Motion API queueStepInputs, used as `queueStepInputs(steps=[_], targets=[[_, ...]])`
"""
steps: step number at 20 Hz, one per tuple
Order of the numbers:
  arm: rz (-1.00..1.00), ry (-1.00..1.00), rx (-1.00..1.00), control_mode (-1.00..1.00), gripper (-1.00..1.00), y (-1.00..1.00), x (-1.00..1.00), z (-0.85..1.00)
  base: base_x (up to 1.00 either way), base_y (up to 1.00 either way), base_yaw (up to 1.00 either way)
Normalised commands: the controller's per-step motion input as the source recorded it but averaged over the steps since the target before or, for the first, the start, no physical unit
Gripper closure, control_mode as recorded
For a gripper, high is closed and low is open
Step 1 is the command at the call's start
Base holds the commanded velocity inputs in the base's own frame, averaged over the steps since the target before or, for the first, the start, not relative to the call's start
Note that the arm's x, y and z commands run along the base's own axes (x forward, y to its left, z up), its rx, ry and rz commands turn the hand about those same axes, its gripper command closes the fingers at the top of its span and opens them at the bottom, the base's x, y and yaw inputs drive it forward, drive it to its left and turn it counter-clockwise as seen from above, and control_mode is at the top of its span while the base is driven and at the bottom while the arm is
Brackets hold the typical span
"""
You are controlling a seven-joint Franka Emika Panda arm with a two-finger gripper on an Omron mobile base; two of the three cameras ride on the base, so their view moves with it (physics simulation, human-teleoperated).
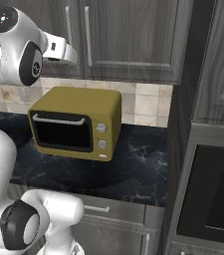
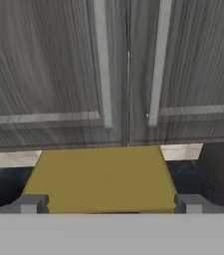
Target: Move the bowls from the cabinet to the plates on the dining table.
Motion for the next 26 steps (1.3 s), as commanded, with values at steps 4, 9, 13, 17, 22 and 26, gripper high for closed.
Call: queueStepInputs(steps=[4, 9, 13, 17, 22, 26], targets=[[0.00, 0.08, 0.04, -1.00, -1.00, 0.00, 0.49, 0.00, 0.00, 0.00, 0.00], [0.00, 0.04, 0.00, -1.00, -1.00, 0.00, 0.64, 0.00, 0.00, 0.00, 0.00], [0.00, 0.00, 0.00, -1.00, -1.00, 0.00, 0.53, -0.07, 0.00, 0.00, 0.00], [0.00, 0.00, 0.00, -1.00, -1.00, 0.00, 0.49, -0.07, 0.00, 0.00, 0.00], [0.00, 0.00, 0.00, -1.00, -1.00, 0.00, 0.39, -0.13, 0.00, 0.00, 0.00], [0.00, 0.00, 0.00, -1.00, -1.00, 0.00, 0.39, -0.20, 0.00, 0.00, 0.00]])
